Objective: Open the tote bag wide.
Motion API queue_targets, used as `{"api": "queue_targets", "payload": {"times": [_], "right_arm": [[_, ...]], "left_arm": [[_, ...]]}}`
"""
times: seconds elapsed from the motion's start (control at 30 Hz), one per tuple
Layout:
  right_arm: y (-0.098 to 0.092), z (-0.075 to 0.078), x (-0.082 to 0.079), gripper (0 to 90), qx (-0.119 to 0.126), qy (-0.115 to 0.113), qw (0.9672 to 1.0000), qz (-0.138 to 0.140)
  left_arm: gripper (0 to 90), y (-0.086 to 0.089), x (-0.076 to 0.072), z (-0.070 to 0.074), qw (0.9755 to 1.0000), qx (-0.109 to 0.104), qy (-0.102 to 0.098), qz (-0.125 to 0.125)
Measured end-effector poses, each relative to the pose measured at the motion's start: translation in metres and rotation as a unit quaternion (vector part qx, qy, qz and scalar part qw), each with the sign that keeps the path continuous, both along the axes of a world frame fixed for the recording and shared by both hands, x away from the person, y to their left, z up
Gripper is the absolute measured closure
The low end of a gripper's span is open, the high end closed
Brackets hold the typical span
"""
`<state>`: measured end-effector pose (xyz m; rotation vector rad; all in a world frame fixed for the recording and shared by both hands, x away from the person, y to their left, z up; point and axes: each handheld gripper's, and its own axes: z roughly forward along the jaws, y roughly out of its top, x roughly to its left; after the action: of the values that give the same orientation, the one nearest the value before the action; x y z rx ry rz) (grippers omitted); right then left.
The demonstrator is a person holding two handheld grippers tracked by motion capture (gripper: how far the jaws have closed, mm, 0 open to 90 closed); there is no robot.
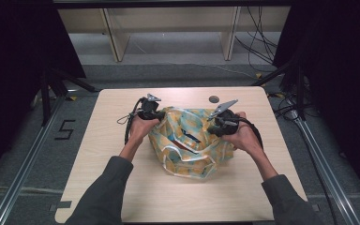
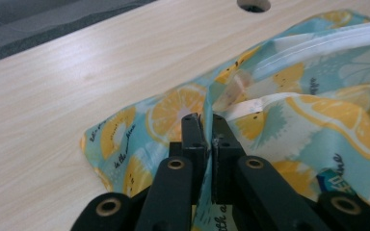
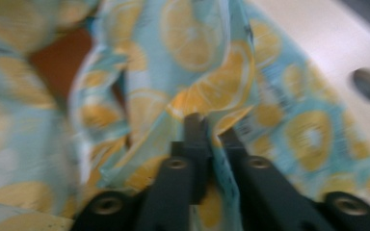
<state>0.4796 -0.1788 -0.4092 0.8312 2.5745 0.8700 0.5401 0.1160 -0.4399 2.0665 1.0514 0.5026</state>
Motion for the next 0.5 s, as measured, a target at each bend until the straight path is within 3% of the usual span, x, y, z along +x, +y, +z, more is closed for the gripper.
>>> {"api": "queue_targets", "payload": {"times": [0.03, 0.1, 0.17, 0.2, 0.23, 0.3, 0.37, 0.43, 0.5], "right_arm": [[0.000, 0.002, 0.003, 90.0, -0.011, -0.017, 0.9998, -0.003], [-0.003, 0.015, 0.015, 90.0, -0.002, -0.067, 0.9974, -0.029], [-0.011, 0.030, 0.033, 90.0, 0.006, -0.100, 0.9926, -0.069], [-0.015, 0.033, 0.041, 90.0, 0.003, -0.103, 0.9909, -0.086], [-0.019, 0.032, 0.050, 90.0, 0.006, -0.103, 0.9892, -0.104], [-0.021, 0.024, 0.060, 90.0, 0.006, -0.085, 0.9896, -0.116], [-0.019, 0.007, 0.067, 90.0, -0.034, -0.070, 0.9902, -0.116], [-0.018, -0.009, 0.070, 90.0, -0.040, -0.055, 0.9909, -0.117], [-0.021, -0.021, 0.071, 90.0, -0.041, -0.033, 0.9916, -0.118]], "left_arm": [[88.1, 0.001, -0.001, 0.005, 0.9998, -0.014, -0.012, 0.002], [88.5, 0.006, -0.002, 0.015, 0.9982, -0.045, -0.039, 0.011], [88.5, 0.012, -0.003, 0.025, 0.9969, -0.054, -0.055, 0.015], [88.4, 0.015, -0.002, 0.027, 0.9972, -0.044, -0.060, 0.009], [87.3, 0.015, -0.001, 0.027, 0.9973, -0.039, -0.062, 0.006], [82.4, 0.013, 0.001, 0.019, 0.9992, -0.005, -0.041, -0.002], [73.1, 0.007, -0.002, 0.010, 0.9995, 0.025, -0.015, -0.011], [61.8, 0.005, -0.010, 0.011, 0.9995, 0.022, -0.010, -0.020], [54.6, 0.005, -0.018, 0.022, 0.9992, 0.007, -0.023, -0.032]]}}
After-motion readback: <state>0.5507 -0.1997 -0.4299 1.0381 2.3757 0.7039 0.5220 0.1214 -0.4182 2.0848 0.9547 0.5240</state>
